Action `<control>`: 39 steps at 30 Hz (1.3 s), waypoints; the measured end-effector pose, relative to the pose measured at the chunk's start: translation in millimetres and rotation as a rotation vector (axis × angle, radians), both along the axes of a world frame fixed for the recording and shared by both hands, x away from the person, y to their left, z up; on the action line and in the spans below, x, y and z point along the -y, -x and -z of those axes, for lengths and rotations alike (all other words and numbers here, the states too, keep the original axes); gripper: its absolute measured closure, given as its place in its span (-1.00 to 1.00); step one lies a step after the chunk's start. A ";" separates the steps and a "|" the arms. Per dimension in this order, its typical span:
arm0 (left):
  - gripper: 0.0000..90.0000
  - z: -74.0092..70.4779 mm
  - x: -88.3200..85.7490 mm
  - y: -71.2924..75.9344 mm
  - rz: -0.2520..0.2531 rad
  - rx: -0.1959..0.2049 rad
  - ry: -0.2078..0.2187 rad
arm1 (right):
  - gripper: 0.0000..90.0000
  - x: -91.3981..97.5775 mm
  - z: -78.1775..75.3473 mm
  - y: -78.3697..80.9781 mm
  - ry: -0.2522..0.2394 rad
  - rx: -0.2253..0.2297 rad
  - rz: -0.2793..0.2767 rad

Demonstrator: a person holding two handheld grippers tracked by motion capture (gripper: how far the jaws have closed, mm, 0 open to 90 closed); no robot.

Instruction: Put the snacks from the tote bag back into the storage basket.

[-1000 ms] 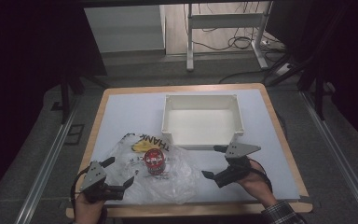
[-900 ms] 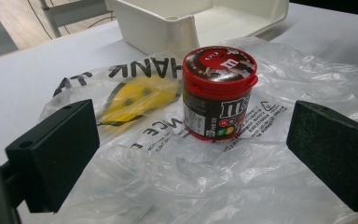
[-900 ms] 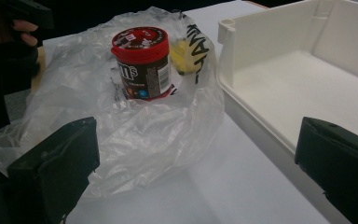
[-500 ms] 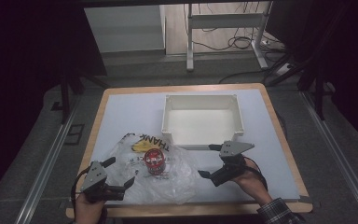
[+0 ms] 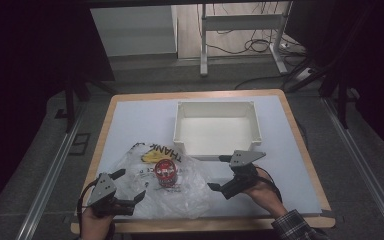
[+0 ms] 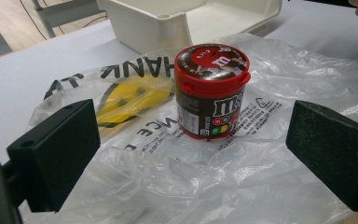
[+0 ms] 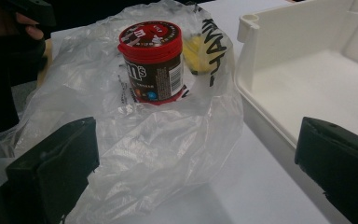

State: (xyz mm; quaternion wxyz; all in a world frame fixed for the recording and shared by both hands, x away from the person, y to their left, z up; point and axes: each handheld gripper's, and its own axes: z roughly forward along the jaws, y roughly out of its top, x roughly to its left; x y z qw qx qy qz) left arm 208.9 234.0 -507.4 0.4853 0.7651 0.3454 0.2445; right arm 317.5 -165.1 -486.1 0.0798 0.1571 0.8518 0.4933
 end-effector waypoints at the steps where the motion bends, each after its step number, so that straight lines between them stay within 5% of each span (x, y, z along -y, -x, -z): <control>1: -0.94 0.0 0.5 -0.1 0.003 -0.001 -0.003 | -1.00 -1.0 0.4 -0.3 -0.001 -0.001 0.000; 18: -0.94 4.9 17.2 -3.7 0.072 -0.044 -0.063 | -1.00 -21.9 8.4 0.0 0.029 -0.023 -0.084; 39: -0.94 2.0 11.1 -2.0 0.040 -0.018 -0.044 | -1.00 -22.2 6.2 -1.9 -0.037 -0.028 -0.089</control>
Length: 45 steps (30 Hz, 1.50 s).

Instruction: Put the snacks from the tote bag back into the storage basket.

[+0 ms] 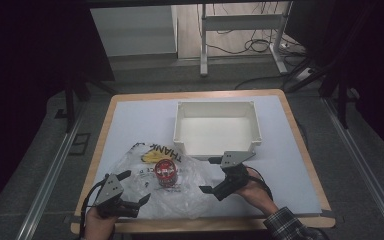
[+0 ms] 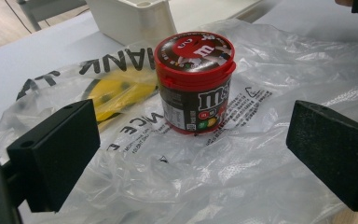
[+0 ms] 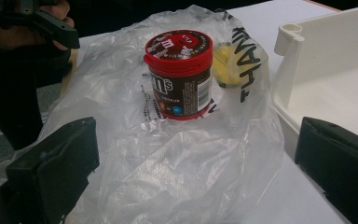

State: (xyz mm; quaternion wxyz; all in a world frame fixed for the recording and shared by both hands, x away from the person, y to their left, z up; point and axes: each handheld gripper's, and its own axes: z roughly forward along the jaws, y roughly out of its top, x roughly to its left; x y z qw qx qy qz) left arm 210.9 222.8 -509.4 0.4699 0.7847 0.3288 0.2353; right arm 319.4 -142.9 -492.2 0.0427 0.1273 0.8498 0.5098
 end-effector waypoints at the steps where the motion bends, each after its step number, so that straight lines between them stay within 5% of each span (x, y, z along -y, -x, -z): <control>1: -0.94 -0.2 -0.2 0.2 -0.002 0.001 0.001 | -1.00 -0.1 -0.1 -0.7 -0.002 -0.003 -0.001; 19: -0.94 -2.5 -4.1 2.2 -0.018 0.027 0.033 | -1.00 -22.7 -0.6 -10.5 0.026 -0.009 0.012; 39: -0.94 -2.7 -5.1 3.0 -0.022 0.033 0.039 | -1.00 -51.3 3.6 -22.7 0.085 -0.077 -0.048; 45: -0.94 -2.7 -5.2 3.0 -0.021 0.032 0.038 | -1.00 -60.3 2.8 -22.2 0.119 -0.058 -0.053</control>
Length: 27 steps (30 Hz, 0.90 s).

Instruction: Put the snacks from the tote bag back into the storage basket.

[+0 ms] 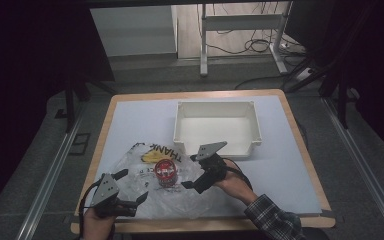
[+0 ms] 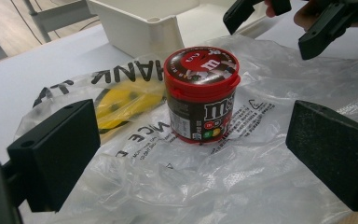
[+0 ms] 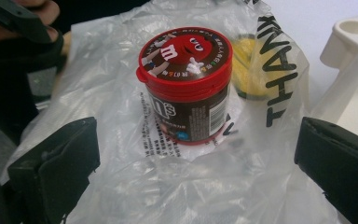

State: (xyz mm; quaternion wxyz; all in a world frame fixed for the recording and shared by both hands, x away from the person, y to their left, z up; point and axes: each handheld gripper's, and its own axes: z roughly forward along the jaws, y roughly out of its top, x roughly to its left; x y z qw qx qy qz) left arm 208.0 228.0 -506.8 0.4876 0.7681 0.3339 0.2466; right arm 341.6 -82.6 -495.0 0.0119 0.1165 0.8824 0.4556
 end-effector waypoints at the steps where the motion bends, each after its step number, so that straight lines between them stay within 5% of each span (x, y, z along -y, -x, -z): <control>1: -0.94 0.0 -0.1 0.0 0.000 0.000 0.000 | -1.00 0.0 0.0 0.0 0.000 0.000 0.000; 27: -0.94 0.2 -1.0 0.2 -0.004 0.001 0.002 | -0.99 -25.7 4.3 -8.3 0.088 -0.002 0.006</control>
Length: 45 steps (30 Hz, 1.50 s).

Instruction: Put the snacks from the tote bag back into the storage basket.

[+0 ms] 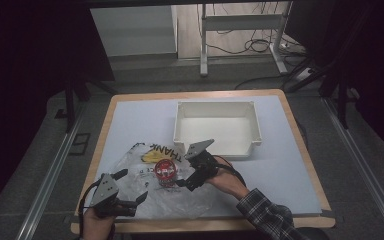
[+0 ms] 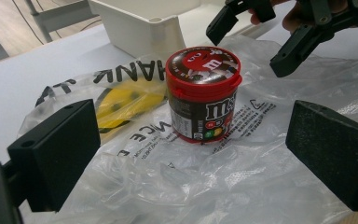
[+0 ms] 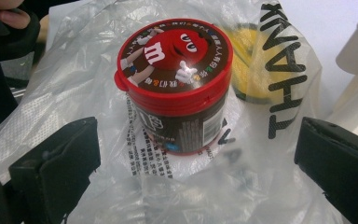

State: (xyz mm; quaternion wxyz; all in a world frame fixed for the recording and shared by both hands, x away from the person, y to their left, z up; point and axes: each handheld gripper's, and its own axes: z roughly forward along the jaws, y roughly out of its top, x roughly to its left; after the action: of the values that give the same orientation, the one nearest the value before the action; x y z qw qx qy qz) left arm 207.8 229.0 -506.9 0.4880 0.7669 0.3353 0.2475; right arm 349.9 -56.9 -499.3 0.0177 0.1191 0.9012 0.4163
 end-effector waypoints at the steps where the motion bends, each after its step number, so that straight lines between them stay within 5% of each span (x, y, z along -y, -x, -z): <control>1: -0.94 0.0 -0.1 0.0 0.000 0.000 0.000 | -0.99 -1.6 0.4 -0.3 0.006 0.001 0.000; 12: -0.94 -0.1 -0.6 0.1 -0.001 0.001 -0.003 | -0.99 -17.9 2.3 -3.1 0.055 -0.033 -0.004; 30: -0.94 -0.1 -0.2 0.2 0.004 0.000 -0.005 | -0.99 -57.5 6.5 -5.7 0.222 -0.063 -0.024; 45: -0.93 0.1 0.3 0.0 0.008 0.000 -0.011 | -0.65 -79.3 4.6 -7.4 0.310 -0.039 0.004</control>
State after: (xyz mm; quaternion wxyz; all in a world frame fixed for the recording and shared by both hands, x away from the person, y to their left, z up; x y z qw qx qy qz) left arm 207.8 228.7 -507.1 0.4847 0.7708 0.3310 0.2475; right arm 357.3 22.4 -503.9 0.0192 0.1248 0.9546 0.2700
